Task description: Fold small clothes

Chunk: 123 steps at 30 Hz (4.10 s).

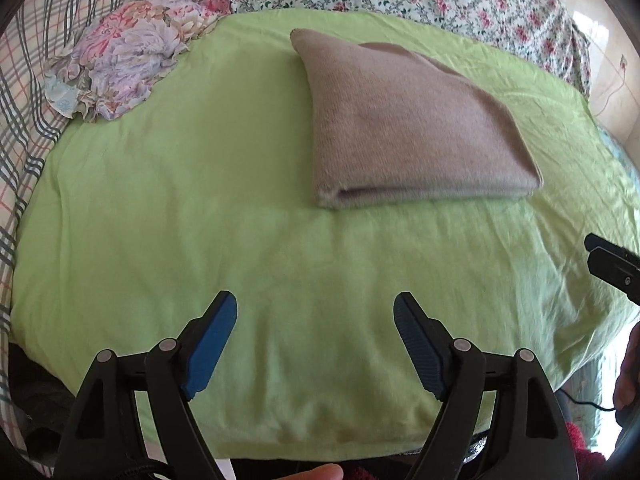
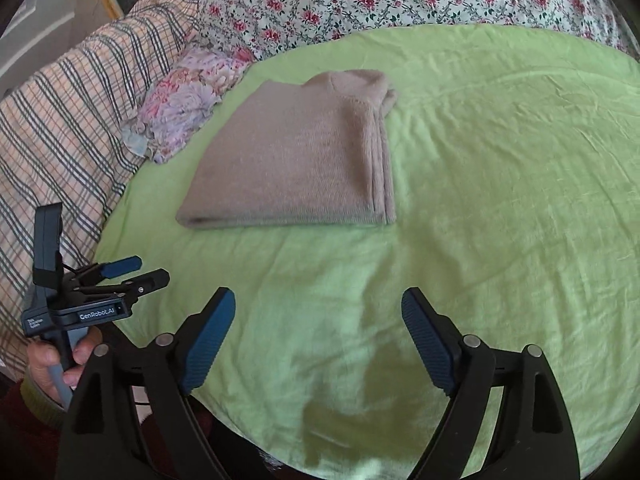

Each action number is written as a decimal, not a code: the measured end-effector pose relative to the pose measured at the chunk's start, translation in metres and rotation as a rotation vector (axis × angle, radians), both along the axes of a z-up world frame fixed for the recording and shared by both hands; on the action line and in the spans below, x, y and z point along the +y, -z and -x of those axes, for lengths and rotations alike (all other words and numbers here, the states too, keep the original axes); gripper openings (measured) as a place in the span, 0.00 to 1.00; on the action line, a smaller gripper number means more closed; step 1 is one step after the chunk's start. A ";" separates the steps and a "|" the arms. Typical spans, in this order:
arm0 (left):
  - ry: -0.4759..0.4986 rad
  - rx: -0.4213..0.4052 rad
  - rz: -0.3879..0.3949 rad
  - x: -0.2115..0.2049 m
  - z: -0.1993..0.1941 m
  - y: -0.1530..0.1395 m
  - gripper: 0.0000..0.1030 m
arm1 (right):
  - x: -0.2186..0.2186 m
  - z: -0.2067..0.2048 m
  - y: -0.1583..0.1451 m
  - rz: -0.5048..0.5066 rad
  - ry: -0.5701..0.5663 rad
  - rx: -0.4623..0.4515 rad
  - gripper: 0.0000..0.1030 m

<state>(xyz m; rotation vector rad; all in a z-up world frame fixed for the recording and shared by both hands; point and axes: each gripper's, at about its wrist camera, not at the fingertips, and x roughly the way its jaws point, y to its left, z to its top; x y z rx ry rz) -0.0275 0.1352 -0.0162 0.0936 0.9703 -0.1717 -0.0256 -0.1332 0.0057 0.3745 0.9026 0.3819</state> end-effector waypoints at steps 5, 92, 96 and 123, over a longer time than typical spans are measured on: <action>0.022 -0.014 -0.051 -0.011 0.017 0.004 0.81 | 0.009 0.004 0.003 0.033 -0.027 -0.004 0.87; -0.032 -0.017 -0.168 -0.034 -0.065 -0.023 0.94 | 0.041 -0.094 -0.008 0.127 -0.161 0.055 0.93; -0.033 -0.017 -0.168 -0.035 -0.064 -0.023 0.94 | 0.040 -0.095 -0.008 0.126 -0.162 0.055 0.93; -0.039 -0.023 -0.165 -0.035 -0.063 -0.026 0.94 | 0.041 -0.095 -0.009 0.126 -0.163 0.055 0.93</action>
